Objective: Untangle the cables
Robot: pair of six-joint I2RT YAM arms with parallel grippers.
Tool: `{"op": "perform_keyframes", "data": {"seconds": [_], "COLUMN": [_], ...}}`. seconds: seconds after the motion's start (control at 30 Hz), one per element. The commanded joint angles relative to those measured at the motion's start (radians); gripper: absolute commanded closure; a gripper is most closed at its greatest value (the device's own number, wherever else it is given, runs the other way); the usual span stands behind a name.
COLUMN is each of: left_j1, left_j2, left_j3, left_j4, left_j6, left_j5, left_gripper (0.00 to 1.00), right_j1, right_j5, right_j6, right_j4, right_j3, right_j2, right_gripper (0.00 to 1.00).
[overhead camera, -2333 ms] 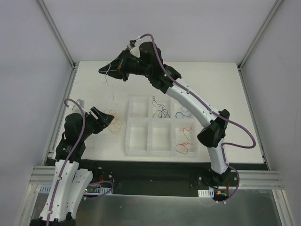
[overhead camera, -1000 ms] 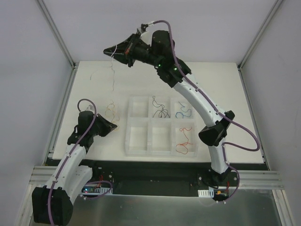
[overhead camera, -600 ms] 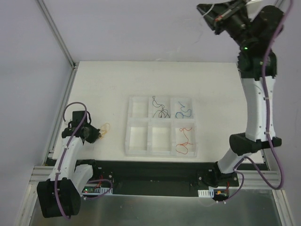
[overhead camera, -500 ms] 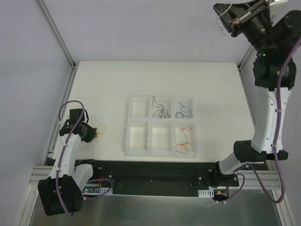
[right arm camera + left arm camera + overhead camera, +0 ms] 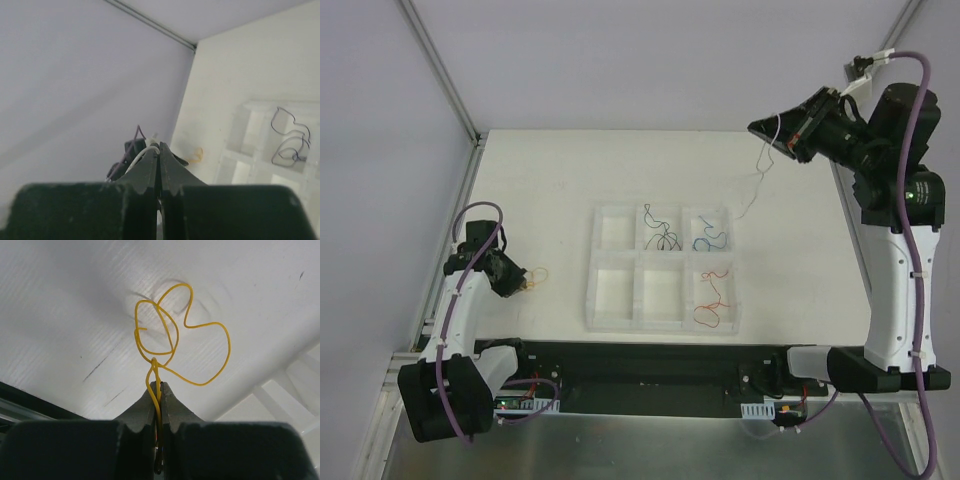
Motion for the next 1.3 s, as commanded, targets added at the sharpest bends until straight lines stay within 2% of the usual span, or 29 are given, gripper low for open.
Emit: {"op": "perform_keyframes", "data": {"seconds": [0.0,0.13,0.27,0.6,0.83,1.03,1.27], "left_j1": [0.003,0.003,0.003,0.003,0.003,0.003,0.003], "left_j2": [0.006,0.032,0.078,0.099,0.11,0.138,0.158], "left_j3": [0.033,0.044,0.059,0.075,0.081,0.084,0.122], "left_j4": [-0.015,-0.003,0.005,0.016,0.019,0.028,0.033], "left_j6": [0.046,0.053,0.059,0.071,0.073,0.073,0.065], "left_j5": [0.094,0.134,0.163,0.187,0.198,0.195,0.223], "left_gripper": [1.0,1.0,1.0,1.0,1.0,1.0,1.0], "right_j1": [0.006,0.047,0.159,0.238,0.32,0.376,0.423], "right_j5": [-0.058,-0.039,0.018,0.035,0.047,0.075,0.074], "right_j6": [-0.104,-0.125,-0.127,-0.124,-0.125,-0.114,-0.13], "right_j4": [-0.081,-0.137,-0.125,-0.148,-0.157,-0.067,0.005], "right_j3": [-0.1,-0.158,-0.224,-0.109,-0.115,-0.314,-0.465], "right_j2": [-0.117,-0.156,-0.185,-0.114,-0.099,-0.137,-0.096], "right_gripper": [1.0,1.0,0.99,1.0,1.0,1.0,1.0]}}
